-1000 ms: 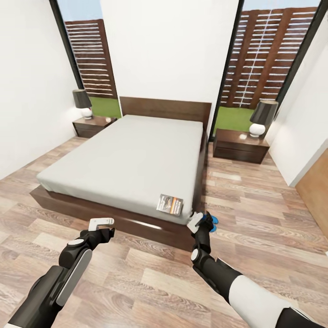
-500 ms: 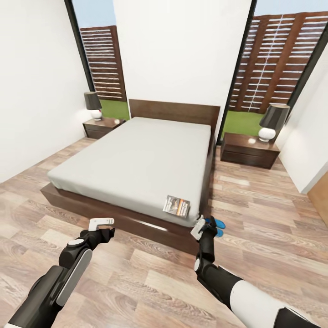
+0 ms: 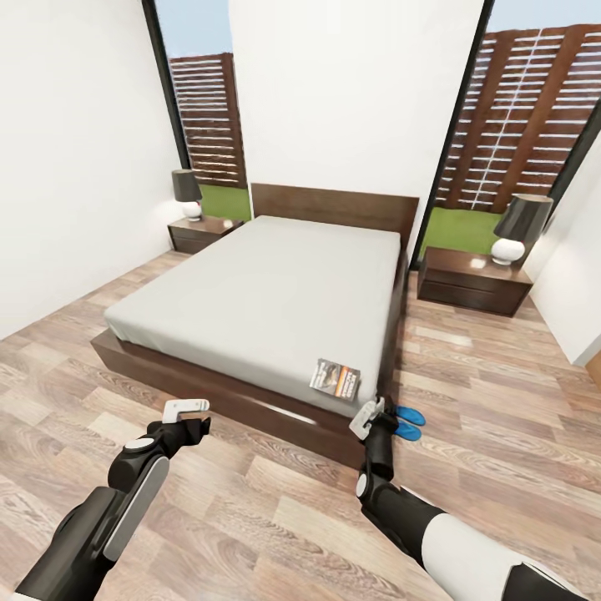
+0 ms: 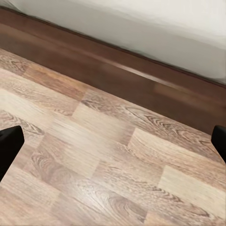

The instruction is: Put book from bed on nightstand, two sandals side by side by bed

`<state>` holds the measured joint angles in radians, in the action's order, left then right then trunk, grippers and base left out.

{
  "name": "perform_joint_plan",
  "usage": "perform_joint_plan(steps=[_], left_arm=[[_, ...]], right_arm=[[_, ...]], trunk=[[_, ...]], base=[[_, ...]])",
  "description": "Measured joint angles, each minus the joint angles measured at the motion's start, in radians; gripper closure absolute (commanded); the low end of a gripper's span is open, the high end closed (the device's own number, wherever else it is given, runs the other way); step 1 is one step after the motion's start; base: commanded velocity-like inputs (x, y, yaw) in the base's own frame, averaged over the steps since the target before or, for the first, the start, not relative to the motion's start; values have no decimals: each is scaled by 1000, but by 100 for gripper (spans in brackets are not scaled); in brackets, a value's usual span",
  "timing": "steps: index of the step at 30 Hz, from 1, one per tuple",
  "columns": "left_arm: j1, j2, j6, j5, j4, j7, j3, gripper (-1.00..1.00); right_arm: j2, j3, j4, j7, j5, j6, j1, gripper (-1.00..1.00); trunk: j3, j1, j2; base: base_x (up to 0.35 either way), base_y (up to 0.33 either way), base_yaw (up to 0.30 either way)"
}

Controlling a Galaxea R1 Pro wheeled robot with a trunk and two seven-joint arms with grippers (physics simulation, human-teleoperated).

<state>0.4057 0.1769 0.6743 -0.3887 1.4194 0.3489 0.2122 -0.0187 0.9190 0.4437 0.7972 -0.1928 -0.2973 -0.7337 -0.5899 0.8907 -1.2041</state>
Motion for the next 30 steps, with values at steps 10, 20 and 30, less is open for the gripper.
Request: perform_joint_plan(steps=[10,20,30], left_arm=[[0,0,0,0,0,0,0,-100],[0,0,1,3,1,2,13,-100],[0,-4,2,3,0,3,14,-100]], right_arm=[[0,0,0,0,0,0,0,-100],[0,0,0,0,-1,0,0,-100],[-9,2,-9,0,-1,26,0,-100]], trunk=[[-29,38,-70],[-55,77,-140],[-86,115,-210]], base=[[0,0,2],[0,0,0],[0,0,0]])
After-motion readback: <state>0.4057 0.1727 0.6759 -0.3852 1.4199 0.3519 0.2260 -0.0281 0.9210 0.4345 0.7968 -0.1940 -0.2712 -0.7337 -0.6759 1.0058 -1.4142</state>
